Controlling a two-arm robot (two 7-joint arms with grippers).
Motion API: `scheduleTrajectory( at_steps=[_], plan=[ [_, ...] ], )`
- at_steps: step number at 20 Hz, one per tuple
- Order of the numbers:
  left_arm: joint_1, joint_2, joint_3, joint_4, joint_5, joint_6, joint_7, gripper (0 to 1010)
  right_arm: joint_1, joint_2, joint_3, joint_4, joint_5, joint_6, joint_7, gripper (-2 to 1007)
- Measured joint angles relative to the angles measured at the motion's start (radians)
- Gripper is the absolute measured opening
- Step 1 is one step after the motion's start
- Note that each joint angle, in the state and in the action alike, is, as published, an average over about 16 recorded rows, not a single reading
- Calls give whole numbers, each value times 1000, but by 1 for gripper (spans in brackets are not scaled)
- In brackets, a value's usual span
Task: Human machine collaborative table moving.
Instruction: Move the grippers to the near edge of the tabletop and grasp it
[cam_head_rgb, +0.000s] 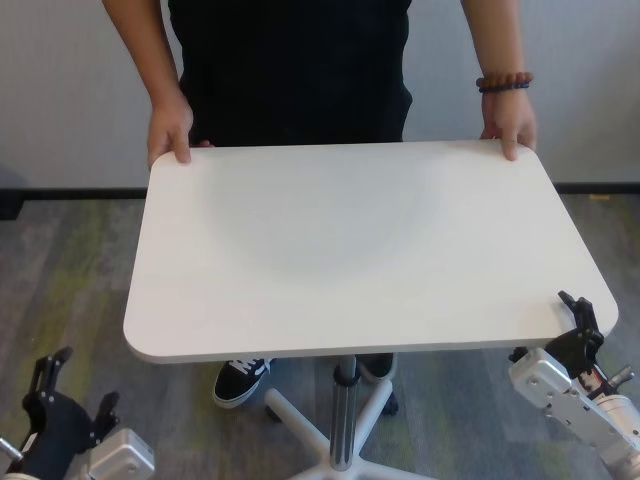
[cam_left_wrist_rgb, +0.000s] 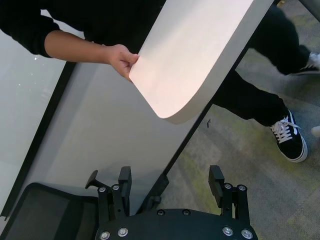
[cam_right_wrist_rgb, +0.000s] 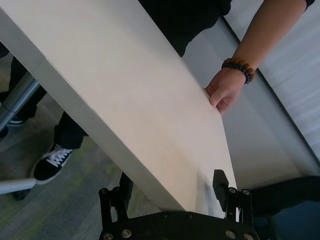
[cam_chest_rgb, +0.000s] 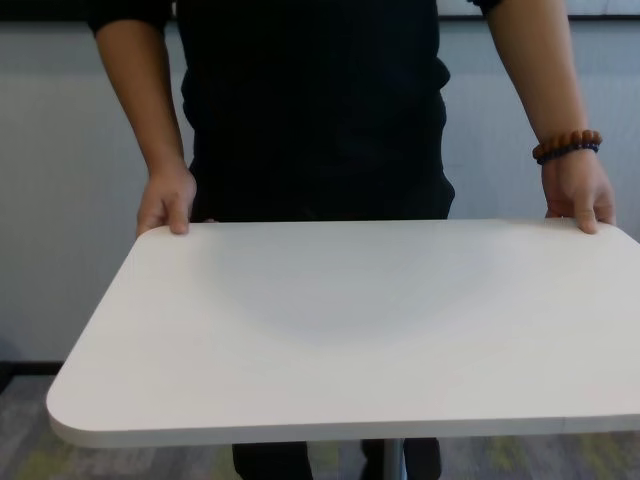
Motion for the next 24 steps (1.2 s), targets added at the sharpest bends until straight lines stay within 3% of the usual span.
scheduleTrajectory(
  at_steps=[18, 24],
  plan=[
    [0, 0, 0, 0, 0, 0, 0, 1000, 0, 1, -1, -4, -3, 5, -6, 1005],
    [0, 0, 0, 0, 0, 0, 0, 1000, -12, 6, 4, -25, -10, 8, -13, 1005]
  ],
)
